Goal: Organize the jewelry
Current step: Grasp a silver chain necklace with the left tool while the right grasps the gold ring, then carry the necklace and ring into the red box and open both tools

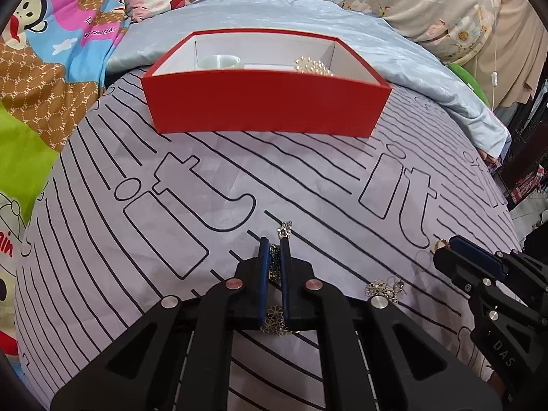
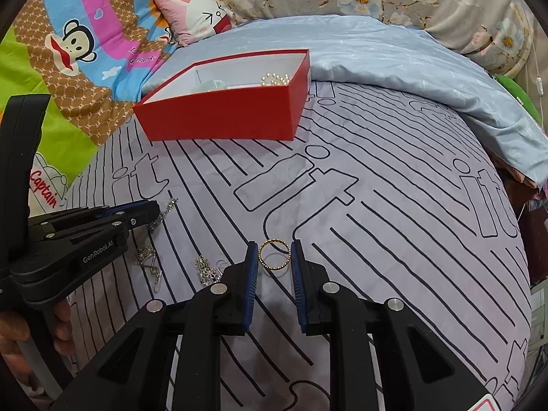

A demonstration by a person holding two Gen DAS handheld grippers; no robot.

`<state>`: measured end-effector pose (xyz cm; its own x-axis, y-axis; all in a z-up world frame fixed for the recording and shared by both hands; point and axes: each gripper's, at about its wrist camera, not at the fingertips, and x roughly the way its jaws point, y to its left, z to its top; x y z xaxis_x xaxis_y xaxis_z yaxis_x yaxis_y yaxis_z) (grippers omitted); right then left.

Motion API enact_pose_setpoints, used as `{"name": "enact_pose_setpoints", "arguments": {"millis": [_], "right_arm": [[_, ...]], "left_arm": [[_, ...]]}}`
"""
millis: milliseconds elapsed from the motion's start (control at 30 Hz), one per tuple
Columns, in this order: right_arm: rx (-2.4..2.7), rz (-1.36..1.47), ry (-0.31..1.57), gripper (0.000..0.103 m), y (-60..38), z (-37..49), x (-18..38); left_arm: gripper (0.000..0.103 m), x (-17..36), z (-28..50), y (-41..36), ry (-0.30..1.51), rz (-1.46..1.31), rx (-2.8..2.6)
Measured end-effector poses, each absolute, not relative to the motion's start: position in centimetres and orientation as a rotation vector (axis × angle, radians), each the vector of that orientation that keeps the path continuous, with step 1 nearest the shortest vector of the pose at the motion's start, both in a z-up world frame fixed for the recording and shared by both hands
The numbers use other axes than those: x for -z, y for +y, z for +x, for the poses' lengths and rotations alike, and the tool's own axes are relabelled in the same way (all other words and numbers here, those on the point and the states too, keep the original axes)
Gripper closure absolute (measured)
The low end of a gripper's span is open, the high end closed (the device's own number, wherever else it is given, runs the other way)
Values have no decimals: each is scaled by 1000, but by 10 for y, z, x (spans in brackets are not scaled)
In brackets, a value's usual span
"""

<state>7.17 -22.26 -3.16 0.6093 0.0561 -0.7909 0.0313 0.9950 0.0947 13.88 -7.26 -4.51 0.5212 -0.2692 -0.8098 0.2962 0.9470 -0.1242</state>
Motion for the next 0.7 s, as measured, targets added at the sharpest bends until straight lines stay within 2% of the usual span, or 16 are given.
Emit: {"name": "enact_pose_setpoints", "arguments": {"millis": [700], "right_arm": [[-64, 64, 754, 85, -220, 111, -40]], "left_arm": [[98, -35, 163, -57, 788, -4, 332]]}}
